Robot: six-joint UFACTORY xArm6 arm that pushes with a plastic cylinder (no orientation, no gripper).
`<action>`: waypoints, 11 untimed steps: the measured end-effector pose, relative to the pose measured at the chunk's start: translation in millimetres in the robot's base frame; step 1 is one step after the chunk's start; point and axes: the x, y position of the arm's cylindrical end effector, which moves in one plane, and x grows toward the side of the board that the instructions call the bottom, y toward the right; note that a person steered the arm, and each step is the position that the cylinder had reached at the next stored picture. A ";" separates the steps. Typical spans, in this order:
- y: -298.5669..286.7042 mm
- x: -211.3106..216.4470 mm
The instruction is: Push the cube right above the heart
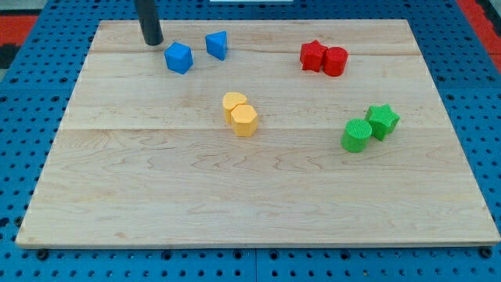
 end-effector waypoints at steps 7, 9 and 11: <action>82.1 73.4; 109.4 3.1; 178.1 77.0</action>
